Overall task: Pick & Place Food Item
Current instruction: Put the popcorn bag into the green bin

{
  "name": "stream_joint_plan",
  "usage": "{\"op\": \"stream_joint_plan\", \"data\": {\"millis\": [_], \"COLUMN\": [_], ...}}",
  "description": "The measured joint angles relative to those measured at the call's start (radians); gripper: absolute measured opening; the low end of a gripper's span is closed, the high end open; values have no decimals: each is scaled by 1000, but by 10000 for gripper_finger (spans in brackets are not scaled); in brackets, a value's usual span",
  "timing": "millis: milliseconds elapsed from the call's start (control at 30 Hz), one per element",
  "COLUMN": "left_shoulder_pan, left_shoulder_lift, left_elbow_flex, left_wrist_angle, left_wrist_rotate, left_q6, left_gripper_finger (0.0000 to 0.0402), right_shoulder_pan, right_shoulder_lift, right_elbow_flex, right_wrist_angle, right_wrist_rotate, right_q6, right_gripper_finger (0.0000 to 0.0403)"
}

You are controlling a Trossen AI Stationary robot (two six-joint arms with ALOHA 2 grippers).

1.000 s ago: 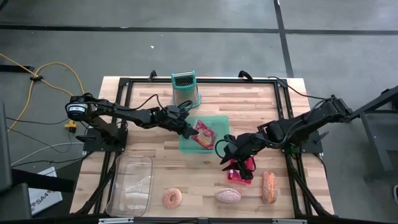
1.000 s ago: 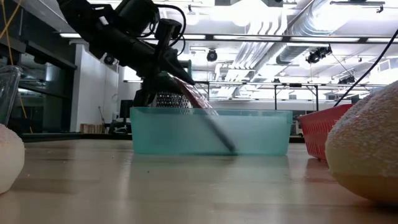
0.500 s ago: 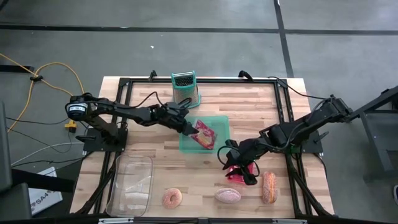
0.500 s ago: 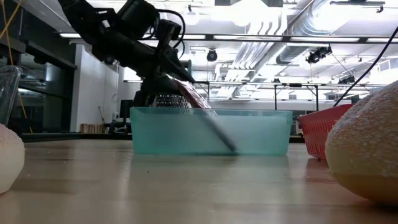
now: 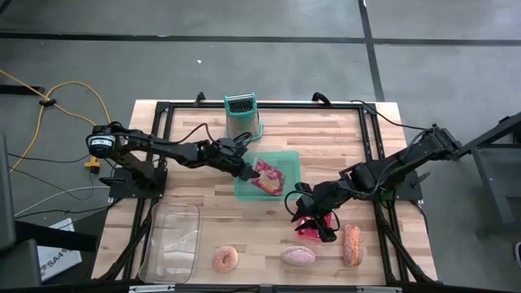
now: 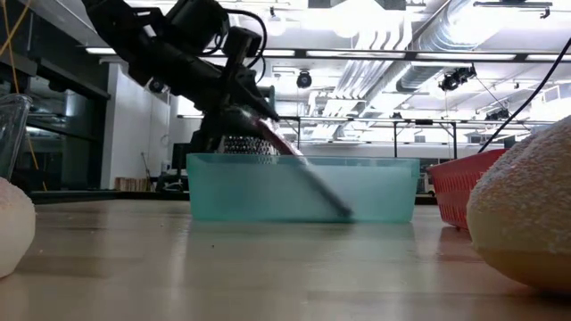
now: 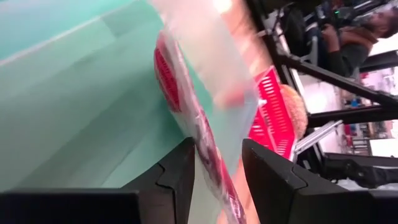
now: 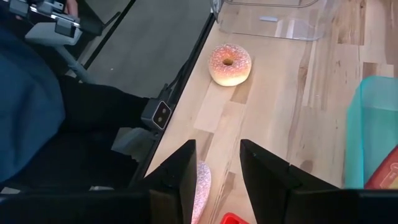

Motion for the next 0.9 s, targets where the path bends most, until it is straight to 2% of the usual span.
{"op": "stream_joint_plan", "data": {"millis": [267,500,900], "left_shoulder_pan": [11,69,164], "left_shoulder_lift": [0,-1,-2], "left_elbow_flex": [0,0,0], "left_wrist_angle": [-99,-106,-243], "left_wrist_rotate": [31,175,308], "left_q6": [2,-19,32], "left_gripper_finger": [129,129,129], "right_shoulder_pan": [0,0,0], "right_shoulder_lift": [0,0,0], "right_elbow_flex": [0,0,0], "right_wrist_angle": [0,0,0], "right_wrist_rotate": [-2,-3,-4], "right_q6": [3,3,2], "right_gripper_finger": [112,112,112]}}
